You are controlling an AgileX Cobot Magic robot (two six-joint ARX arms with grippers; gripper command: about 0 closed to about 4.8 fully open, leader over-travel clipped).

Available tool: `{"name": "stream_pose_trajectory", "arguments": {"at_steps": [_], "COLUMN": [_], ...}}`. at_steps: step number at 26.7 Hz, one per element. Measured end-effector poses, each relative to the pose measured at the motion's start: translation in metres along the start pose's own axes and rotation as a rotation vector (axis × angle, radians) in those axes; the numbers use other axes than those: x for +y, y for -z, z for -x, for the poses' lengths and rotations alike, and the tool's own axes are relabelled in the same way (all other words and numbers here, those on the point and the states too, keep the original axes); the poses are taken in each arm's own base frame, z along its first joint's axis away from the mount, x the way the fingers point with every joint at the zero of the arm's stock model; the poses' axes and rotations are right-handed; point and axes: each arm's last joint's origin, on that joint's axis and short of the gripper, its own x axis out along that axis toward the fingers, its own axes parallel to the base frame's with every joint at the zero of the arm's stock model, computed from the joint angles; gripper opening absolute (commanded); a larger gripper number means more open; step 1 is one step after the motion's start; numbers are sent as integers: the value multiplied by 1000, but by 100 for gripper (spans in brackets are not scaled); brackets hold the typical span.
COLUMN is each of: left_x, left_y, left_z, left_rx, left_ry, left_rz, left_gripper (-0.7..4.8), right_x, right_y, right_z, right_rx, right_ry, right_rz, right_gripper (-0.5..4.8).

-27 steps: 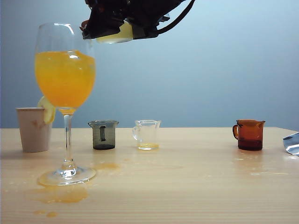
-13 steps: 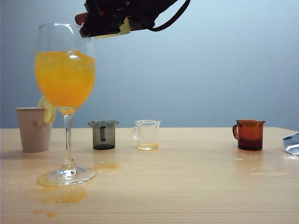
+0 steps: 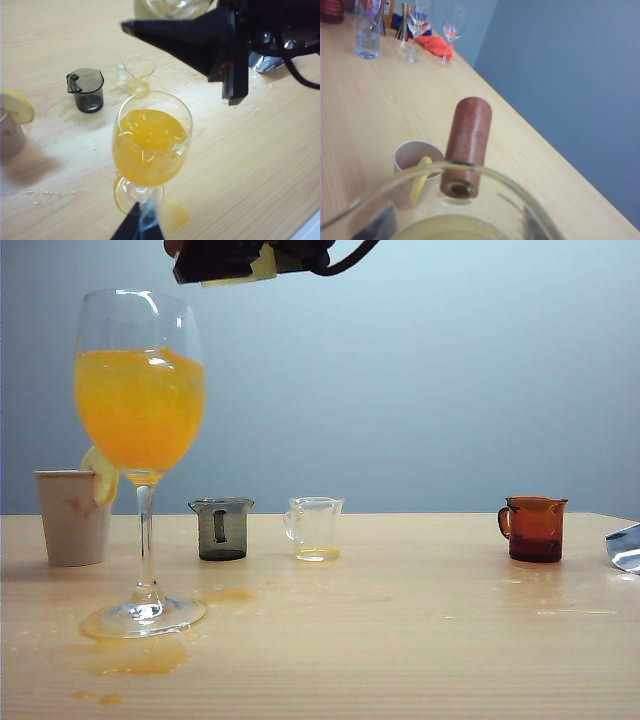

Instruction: Pick up the third measuring cup from the left, pour the pineapple juice inside into the goblet, and finally put the measuring cup back in its original place.

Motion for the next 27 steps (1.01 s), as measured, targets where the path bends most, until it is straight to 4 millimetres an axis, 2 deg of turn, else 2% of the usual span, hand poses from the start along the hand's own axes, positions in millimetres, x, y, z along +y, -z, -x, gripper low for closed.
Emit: {"name": "stream_pose_trajectory", "arguments": {"at_steps": [27], "left_x": [0], "left_y": [0], "left_z": [0], "left_rx": [-1], "left_ry": [0], "left_rz": [0], "left_gripper": [-3], "right_x": [14], "right_y": [1], "right_z": [0], "right_rx": [36], "right_ry": [-80], "right_rz": [307], "right_gripper": [139]}}
